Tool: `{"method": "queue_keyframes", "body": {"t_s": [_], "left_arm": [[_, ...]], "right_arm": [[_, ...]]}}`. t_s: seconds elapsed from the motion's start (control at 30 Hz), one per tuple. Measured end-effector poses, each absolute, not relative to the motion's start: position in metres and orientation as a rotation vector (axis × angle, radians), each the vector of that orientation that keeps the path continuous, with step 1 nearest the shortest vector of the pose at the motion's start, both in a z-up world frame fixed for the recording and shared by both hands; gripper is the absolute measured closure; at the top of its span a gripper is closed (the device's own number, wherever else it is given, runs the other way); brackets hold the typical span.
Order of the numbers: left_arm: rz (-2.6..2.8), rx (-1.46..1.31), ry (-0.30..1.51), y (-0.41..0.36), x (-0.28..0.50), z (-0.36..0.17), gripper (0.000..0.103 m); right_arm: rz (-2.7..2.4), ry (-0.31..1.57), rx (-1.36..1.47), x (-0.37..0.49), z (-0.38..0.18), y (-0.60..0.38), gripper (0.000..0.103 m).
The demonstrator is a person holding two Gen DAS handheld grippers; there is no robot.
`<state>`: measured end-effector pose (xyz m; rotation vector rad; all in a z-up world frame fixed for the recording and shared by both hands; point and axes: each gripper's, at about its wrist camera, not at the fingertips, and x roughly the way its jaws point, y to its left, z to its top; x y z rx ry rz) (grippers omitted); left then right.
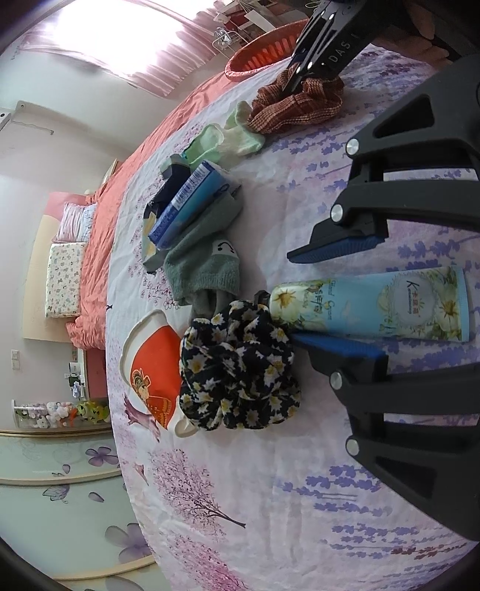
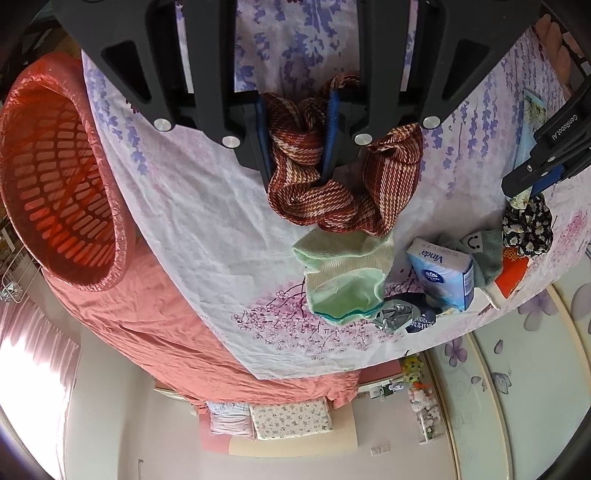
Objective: Collect trash
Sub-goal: 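Grasp the brown plaid scrunchie with the right gripper while the left gripper grasps the lotion tube, then carry scrunchie and lotion tube over the orange basket and open both grippers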
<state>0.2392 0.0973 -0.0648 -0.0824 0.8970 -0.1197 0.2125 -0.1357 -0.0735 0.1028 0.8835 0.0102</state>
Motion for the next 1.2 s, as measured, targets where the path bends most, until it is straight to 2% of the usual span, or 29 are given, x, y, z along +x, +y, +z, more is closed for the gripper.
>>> {"method": "queue_keyframes", "body": {"t_s": [0.47,0.57,0.63,0.8,1.2], "left_arm": [[-0.110,-0.061,0.898,0.097,0.239,-0.065,0.064],[-0.095,-0.009,0.901,0.089,0.236,-0.064,0.066],[-0.092,0.007,0.901,0.086,0.235,-0.064,0.075],[-0.109,0.000,0.900,0.082,0.230,-0.063,0.076],[-0.160,0.012,0.834,0.061,0.214,-0.029,0.076]], "right_arm": [[0.014,0.883,0.109,0.213,-0.073,-0.136,0.079],[0.020,0.882,0.122,0.213,-0.073,-0.138,0.079],[0.027,0.878,0.144,0.212,-0.073,-0.142,0.082],[0.061,0.856,0.228,0.203,-0.073,-0.155,0.086],[0.091,0.704,0.272,0.170,-0.022,-0.185,0.087]]}}
